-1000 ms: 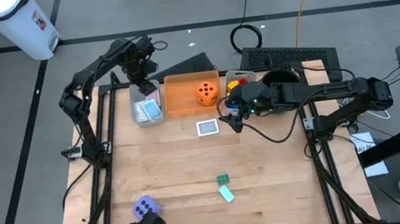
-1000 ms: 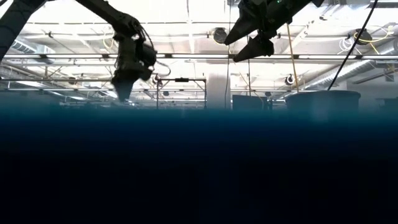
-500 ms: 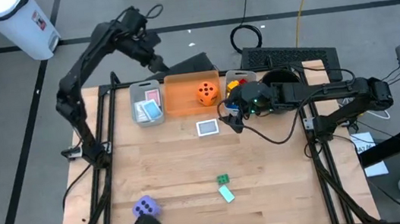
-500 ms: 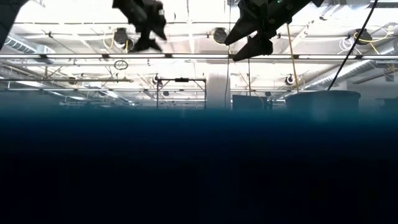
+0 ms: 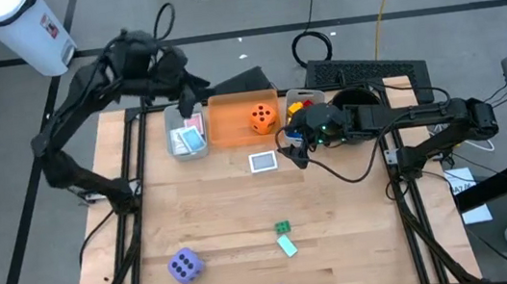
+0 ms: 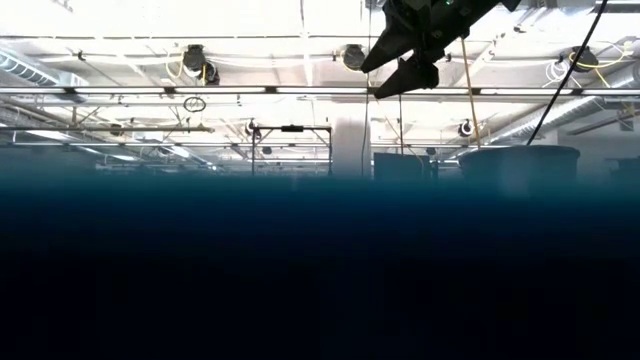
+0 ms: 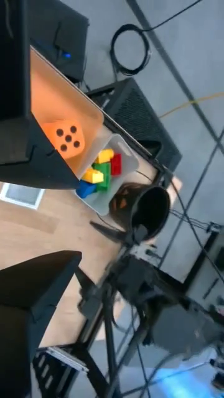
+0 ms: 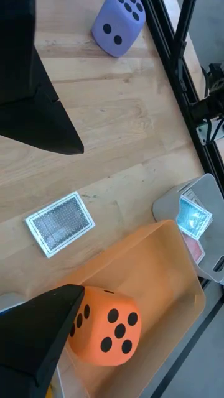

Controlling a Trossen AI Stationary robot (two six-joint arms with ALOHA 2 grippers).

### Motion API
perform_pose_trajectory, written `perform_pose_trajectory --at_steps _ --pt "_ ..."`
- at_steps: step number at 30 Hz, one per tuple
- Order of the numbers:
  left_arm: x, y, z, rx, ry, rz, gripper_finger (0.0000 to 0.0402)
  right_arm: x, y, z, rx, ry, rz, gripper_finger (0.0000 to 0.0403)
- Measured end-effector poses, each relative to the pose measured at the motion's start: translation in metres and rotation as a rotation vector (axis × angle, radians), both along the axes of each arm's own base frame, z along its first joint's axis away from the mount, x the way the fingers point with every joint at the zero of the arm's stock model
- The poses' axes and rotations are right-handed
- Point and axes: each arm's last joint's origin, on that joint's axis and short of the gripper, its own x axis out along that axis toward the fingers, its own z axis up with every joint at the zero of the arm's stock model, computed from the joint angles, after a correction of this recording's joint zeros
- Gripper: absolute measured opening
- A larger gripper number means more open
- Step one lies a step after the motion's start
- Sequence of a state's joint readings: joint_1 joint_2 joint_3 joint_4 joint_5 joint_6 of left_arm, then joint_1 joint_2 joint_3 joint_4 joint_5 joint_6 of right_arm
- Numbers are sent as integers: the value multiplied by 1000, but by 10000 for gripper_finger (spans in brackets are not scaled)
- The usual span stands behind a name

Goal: Pick & Place Toys
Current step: Put the green game piece into the right gray bin

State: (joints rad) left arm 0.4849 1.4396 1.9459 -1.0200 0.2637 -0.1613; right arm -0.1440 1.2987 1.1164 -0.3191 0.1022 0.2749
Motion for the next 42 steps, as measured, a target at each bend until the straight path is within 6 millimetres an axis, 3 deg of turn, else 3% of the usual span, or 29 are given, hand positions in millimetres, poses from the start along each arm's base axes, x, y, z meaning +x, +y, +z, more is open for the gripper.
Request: perform_pose_trajectory --at_steps 4,10,21,27,34,42 --pt "1 -31 -1 -4 -30 3 167 0 0 0 0 0 0 348" --pt "13 -62 -15 7 -37 11 157 0 0 0 0 0 0 348" --pt "46 -118 -67 -77 -4 -73 178 0 0 0 0 0 0 348" --pt "53 -148 -82 -53 -66 -38 180 0 0 0 0 0 0 348" --pt "52 -165 -82 0 -112 -29 162 0 0 0 0 0 0 348" --pt "24 -171 -63 -10 -168 -100 146 0 0 0 0 0 0 348"
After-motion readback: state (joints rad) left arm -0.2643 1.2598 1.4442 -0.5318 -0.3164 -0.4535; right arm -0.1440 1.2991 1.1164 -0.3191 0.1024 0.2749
